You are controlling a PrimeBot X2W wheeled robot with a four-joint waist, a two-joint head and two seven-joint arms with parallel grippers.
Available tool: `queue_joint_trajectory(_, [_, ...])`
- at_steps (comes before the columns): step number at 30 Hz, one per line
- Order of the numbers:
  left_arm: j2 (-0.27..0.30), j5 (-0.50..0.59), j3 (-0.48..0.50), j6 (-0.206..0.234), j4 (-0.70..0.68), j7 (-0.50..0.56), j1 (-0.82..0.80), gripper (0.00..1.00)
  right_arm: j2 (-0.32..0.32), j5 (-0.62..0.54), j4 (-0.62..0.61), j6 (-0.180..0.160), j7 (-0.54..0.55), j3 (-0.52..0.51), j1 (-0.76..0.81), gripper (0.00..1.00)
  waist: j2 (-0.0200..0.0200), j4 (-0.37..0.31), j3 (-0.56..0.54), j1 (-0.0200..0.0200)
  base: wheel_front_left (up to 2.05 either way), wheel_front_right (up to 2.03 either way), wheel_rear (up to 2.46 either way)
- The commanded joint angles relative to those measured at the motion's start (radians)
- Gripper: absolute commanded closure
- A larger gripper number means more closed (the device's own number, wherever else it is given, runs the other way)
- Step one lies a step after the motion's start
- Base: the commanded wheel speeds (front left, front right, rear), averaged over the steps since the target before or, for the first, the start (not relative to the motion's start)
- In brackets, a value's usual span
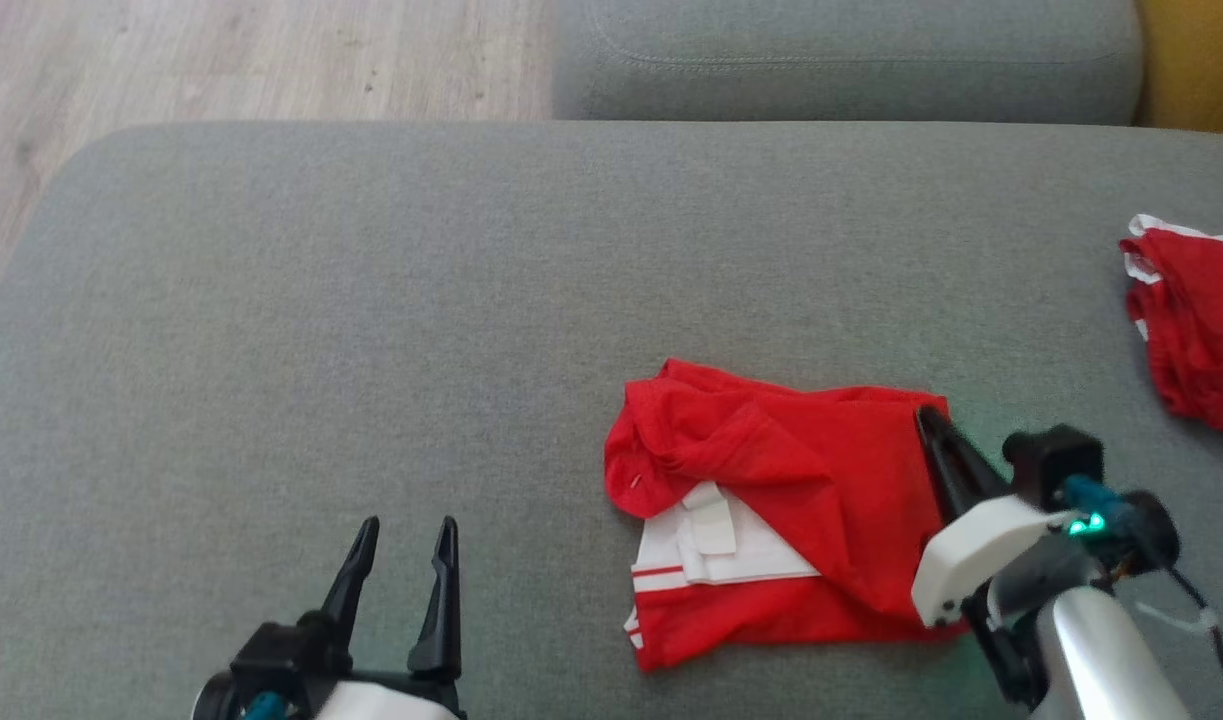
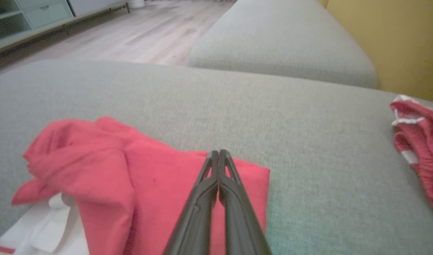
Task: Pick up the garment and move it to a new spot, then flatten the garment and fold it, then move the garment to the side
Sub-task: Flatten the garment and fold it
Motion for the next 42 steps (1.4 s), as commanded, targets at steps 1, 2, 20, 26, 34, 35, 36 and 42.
queue_joint_trajectory(1, [0.008,0.005,0.034,-0.005,-0.025,-0.008,-0.057,0.00,-0.011,0.003,-0.015,-0.001,-0.002,0.029,-0.033,1.00,0.0000,0.005,0.004,0.0000,0.00,0.00,0.00])
queue_joint_trajectory(2, [0.008,0.005,0.034,-0.005,-0.025,-0.008,-0.059,0.00,-0.019,0.004,0.008,-0.001,-0.002,0.041,-0.038,1.00,0.0000,0.008,0.007,0.0000,0.00,0.00,0.00])
queue_joint_trajectory(20, [0.011,0.000,0.039,0.000,-0.018,-0.014,-0.065,0.00,-0.118,0.195,0.101,-0.001,0.007,0.517,-0.130,1.00,0.0000,0.042,0.011,0.0000,0.00,0.00,0.00])
queue_joint_trajectory(26, [0.011,-0.003,0.039,0.003,-0.015,-0.016,-0.059,0.00,-0.109,0.249,0.113,-0.001,0.025,0.659,-0.135,1.00,0.0000,0.031,0.001,0.0000,0.00,0.00,0.00])
queue_joint_trajectory(34, [0.016,-0.014,0.052,0.003,0.008,-0.025,-0.044,0.00,-0.067,0.251,0.135,-0.001,-0.073,0.601,-0.165,1.00,0.0000,0.008,-0.038,0.0000,0.00,0.00,0.00])
queue_joint_trajectory(35, [0.016,-0.014,0.054,0.004,0.011,-0.027,-0.044,0.00,-0.063,0.243,0.132,-0.001,-0.089,0.572,-0.163,0.88,0.0000,0.004,-0.046,0.0000,0.00,0.00,0.00])
queue_joint_trajectory(36, [0.015,-0.014,0.056,0.003,0.013,-0.029,-0.045,0.00,-0.059,0.233,0.126,-0.001,-0.105,0.540,-0.158,0.71,0.0000,0.001,-0.054,0.0000,0.00,0.00,0.00])
queue_joint_trajectory(42, [0.006,-0.010,0.058,-0.002,0.026,-0.038,-0.052,0.00,-0.017,0.157,0.056,-0.001,-0.164,0.314,-0.080,0.00,0.0000,-0.020,-0.090,0.0000,0.00,0.00,0.00])
